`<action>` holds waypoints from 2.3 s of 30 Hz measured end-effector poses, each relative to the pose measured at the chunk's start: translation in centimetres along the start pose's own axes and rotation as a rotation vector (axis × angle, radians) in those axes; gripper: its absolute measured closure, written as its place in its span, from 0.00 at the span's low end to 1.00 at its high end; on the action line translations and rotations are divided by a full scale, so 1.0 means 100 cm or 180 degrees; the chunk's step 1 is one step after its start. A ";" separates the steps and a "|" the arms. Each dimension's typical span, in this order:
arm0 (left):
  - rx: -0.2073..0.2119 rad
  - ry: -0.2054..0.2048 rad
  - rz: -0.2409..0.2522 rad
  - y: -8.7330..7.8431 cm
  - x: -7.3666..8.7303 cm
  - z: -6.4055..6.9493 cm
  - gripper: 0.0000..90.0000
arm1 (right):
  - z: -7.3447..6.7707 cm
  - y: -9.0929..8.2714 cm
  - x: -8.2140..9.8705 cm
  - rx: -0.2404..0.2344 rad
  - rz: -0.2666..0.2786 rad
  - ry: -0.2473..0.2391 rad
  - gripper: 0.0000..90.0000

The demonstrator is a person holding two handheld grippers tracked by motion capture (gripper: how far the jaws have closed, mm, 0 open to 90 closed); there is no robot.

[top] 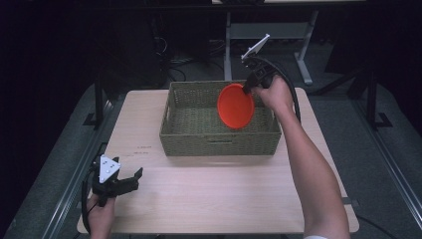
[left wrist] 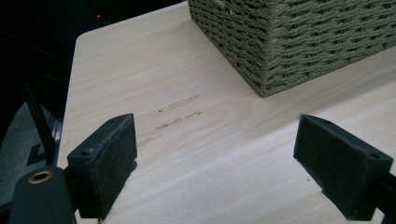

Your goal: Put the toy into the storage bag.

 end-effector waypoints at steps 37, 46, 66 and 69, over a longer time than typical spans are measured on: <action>-0.0001 -0.0011 -0.0003 -0.001 0.000 0.000 0.14 | 0.012 0.053 0.021 -0.0036 -0.0257 0.0187 0.77; 0.0000 0.0011 -0.0012 -0.001 -0.001 0.002 0.14 | 0.015 0.037 0.021 -0.0154 -0.0071 0.0264 0.67; -0.0008 0.0062 -0.0031 -0.001 -0.001 0.004 0.14 | 0.018 0.022 0.050 -0.0373 0.0064 0.0294 0.55; -0.0008 0.0068 -0.0035 -0.001 0.000 0.004 0.14 | 0.018 0.018 0.055 -0.0439 0.0104 0.0309 0.53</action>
Point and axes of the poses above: each handheld gripper's, and its own axes: y roughly forward along the jaws, x roughly out of its underside, z roughly to its right, the point moved 5 cm from there along y, roughly forward along the jaws, and after that the axes turned 2 degrees about x, right-handed, at the moved point
